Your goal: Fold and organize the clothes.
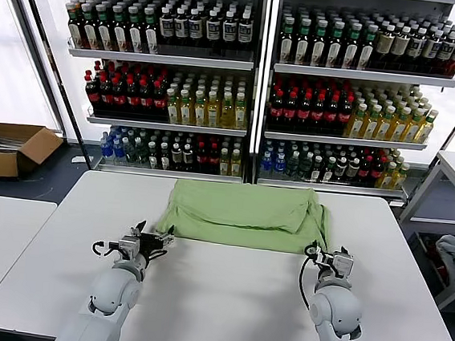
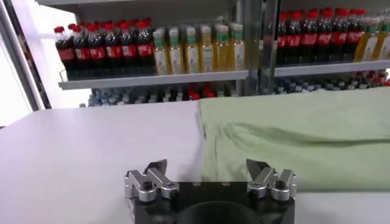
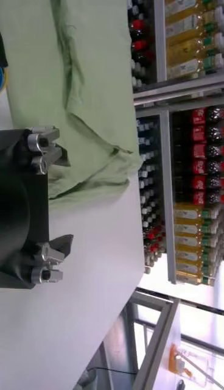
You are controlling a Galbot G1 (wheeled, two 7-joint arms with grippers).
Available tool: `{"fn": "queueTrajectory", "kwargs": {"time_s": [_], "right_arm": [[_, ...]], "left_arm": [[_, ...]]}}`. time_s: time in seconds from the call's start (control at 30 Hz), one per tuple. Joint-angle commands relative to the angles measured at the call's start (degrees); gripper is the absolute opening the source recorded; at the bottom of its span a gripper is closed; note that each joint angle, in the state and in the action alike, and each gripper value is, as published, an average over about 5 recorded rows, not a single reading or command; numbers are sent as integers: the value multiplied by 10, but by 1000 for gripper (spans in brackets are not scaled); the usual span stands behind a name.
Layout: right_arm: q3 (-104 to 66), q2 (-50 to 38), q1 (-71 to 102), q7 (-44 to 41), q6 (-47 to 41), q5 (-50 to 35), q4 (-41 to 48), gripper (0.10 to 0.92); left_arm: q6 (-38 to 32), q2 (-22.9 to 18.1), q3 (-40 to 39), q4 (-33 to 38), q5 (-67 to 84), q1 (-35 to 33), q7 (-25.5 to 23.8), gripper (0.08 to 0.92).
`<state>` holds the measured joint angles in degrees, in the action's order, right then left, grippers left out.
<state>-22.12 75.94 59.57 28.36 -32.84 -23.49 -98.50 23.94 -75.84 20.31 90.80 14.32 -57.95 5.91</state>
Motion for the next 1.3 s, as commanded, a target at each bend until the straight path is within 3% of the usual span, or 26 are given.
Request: {"fn": "queueTrajectory", "kwargs": {"time_s": [0.03,0.73,0.87,1.1,1.3], "right_arm": [[1,2,-1,-1,1,0,15,649],[-8,13,42,-11,16,1,-1,126],[-5,8,65,-21,19,21,-42,124],[-2,6,111,-21,19,38,-130,124],[-25,15,172,-28,29,39,-196,124]], "left_arm": [[1,1,-3,-11,-1,2,-3,753],[-3,-1,-6,6,-12,-20,-11,162],[-7,2,-3,37,-20,-39,-10,92],[-8,3,2,131,-35,-102,-3,83],[-16,6,2,230,-66,-201,18,83]]}}
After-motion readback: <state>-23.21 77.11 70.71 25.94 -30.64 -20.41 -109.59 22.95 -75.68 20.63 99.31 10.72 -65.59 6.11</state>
